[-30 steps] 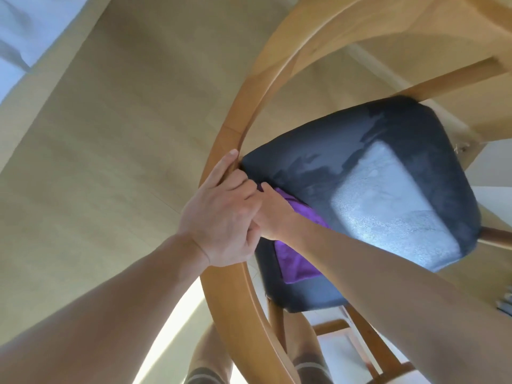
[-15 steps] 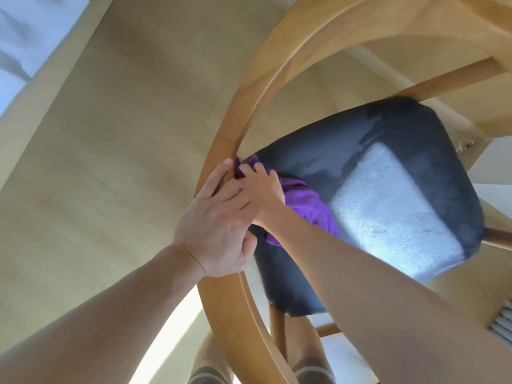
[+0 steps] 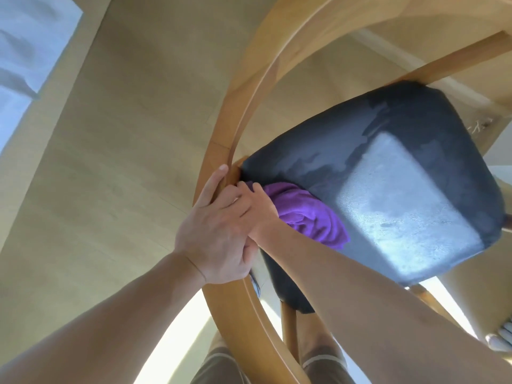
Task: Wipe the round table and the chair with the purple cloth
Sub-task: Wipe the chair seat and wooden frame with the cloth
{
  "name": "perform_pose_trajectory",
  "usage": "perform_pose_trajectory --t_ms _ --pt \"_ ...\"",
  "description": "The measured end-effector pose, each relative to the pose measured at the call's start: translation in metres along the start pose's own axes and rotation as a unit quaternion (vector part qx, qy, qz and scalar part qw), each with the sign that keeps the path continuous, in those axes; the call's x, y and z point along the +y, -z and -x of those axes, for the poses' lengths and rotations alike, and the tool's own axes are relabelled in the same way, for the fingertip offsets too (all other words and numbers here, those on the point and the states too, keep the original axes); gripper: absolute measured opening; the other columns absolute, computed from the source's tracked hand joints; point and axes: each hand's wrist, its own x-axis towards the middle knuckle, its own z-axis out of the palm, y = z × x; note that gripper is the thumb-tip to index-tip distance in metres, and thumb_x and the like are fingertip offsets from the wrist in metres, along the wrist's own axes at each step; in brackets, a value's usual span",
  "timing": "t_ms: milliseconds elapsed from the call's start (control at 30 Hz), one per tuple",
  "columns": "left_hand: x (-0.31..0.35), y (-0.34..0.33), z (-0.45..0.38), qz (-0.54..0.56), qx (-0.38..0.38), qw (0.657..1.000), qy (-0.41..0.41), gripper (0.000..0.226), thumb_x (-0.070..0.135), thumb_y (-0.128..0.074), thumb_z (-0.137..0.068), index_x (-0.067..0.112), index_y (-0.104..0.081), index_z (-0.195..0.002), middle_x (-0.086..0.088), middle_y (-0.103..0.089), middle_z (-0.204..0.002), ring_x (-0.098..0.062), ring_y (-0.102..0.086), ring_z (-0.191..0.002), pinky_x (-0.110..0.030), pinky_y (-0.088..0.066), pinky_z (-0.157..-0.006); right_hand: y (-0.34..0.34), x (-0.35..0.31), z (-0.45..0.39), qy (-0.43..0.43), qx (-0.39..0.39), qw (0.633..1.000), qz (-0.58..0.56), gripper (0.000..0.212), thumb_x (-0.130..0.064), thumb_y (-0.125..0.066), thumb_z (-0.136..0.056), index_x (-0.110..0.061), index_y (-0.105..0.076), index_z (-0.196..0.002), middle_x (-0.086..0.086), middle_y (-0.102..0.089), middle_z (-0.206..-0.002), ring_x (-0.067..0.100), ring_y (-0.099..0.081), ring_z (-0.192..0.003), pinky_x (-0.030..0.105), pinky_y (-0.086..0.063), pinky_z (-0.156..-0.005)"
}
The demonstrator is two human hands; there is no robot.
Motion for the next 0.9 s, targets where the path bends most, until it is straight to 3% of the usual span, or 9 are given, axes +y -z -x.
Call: perform_pose_trajectory --t_ms 133,300,467,533,600,700,800,867,900 --pt "0.002 0.003 0.0 -0.014 -0.033 0.999 0.0 0.041 0.034 -0.041 -0.082 0.014 -0.077 -0.08 -0.004 -0.07 -0.086 -0.032 -0.061 -0.1 -0.055 -0.025 -0.121 -0.003 -0.004 0.011 0.007 -0.051 0.998 0.047 0.051 -0.032 -0.042 -0.104 -0.017 -0.034 -0.151 0.005 -0.036 -0.154 0.026 -0.027 -0.144 0.044 -0.023 -0.118" --pt "0.0 0.004 0.004 0.007 -0.005 1.0 -0.011 0.027 0.029 -0.052 -0.079 0.013 -0.073 -0.079 -0.004 -0.065 -0.08 -0.03 -0.06 -0.091 -0.057 -0.026 -0.123 -0.027 0.002 0.046 0.039 -0.064 0.997 -0.001 0.026 -0.026 -0.057 -0.091 -0.023 -0.063 -0.116 -0.002 -0.062 -0.117 0.023 -0.05 -0.111 0.04 -0.041 -0.095" --pt "0.0 0.006 0.003 0.01 -0.001 1.0 -0.023 0.026 0.025 -0.048 -0.078 0.012 -0.07 -0.077 -0.004 -0.064 -0.08 -0.029 -0.058 -0.093 -0.055 -0.022 -0.125 0.009 0.049 0.044 -0.161 0.102 0.973 -0.127 0.059 -0.017 -0.059 -0.083 -0.026 -0.047 -0.14 -0.004 -0.037 -0.151 0.028 -0.036 -0.129 0.043 -0.036 -0.103" --pt "-0.001 0.005 0.002 -0.001 -0.016 1.0 -0.024 0.028 0.027 -0.045 -0.08 0.013 -0.068 -0.076 -0.004 -0.062 -0.08 -0.029 -0.057 -0.093 -0.055 -0.019 -0.126 0.017 0.065 0.026 -0.272 0.089 0.942 -0.173 0.076 -0.014 -0.061 -0.077 -0.028 -0.035 -0.147 -0.004 -0.02 -0.161 0.029 -0.023 -0.14 0.046 -0.029 -0.11" --pt "-0.001 0.004 0.003 -0.005 -0.014 1.0 -0.023 0.028 0.027 -0.044 -0.08 0.013 -0.068 -0.075 -0.004 -0.062 -0.08 -0.03 -0.058 -0.093 -0.055 -0.018 -0.126 0.011 0.06 0.02 -0.311 0.048 0.936 -0.16 0.085 -0.014 -0.061 -0.075 -0.029 -0.027 -0.151 -0.004 -0.013 -0.163 0.029 -0.017 -0.143 0.048 -0.026 -0.113" --pt "0.0 0.004 0.003 0.004 0.002 1.0 -0.026 0.026 0.026 -0.045 -0.08 0.013 -0.068 -0.076 -0.004 -0.062 -0.079 -0.029 -0.057 -0.092 -0.055 -0.018 -0.126 -0.012 0.043 0.041 -0.174 0.019 0.983 -0.06 0.08 -0.019 -0.059 -0.076 -0.026 -0.032 -0.151 -0.004 -0.024 -0.158 0.029 -0.028 -0.136 0.048 -0.033 -0.108" --pt "0.0 0.003 0.002 0.013 0.008 1.0 -0.025 0.025 0.027 -0.049 -0.08 0.013 -0.07 -0.079 -0.004 -0.064 -0.081 -0.028 -0.057 -0.093 -0.054 -0.019 -0.126 -0.026 0.031 0.067 0.004 -0.039 0.998 -0.056 0.047 -0.015 -0.057 -0.079 -0.024 -0.058 -0.125 -0.006 -0.048 -0.132 0.026 -0.042 -0.119 0.041 -0.038 -0.097" --pt "0.0 0.002 0.003 0.02 0.018 0.999 -0.026 0.023 0.026 -0.051 -0.08 0.012 -0.07 -0.079 -0.005 -0.064 -0.081 -0.029 -0.058 -0.092 -0.055 -0.022 -0.125 -0.02 0.038 0.065 -0.006 -0.022 0.994 -0.108 0.029 -0.012 -0.056 -0.08 -0.025 -0.061 -0.105 -0.008 -0.052 -0.12 0.025 -0.047 -0.113 0.036 -0.036 -0.086" --pt "-0.001 0.001 0.002 0.023 0.018 0.999 -0.025 0.023 0.025 -0.051 -0.079 0.012 -0.07 -0.079 -0.005 -0.063 -0.081 -0.029 -0.058 -0.092 -0.055 -0.023 -0.125 -0.017 0.046 0.058 -0.054 0.029 0.988 -0.14 0.032 -0.012 -0.056 -0.08 -0.027 -0.062 -0.108 -0.009 -0.051 -0.126 0.025 -0.047 -0.116 0.037 -0.036 -0.087"
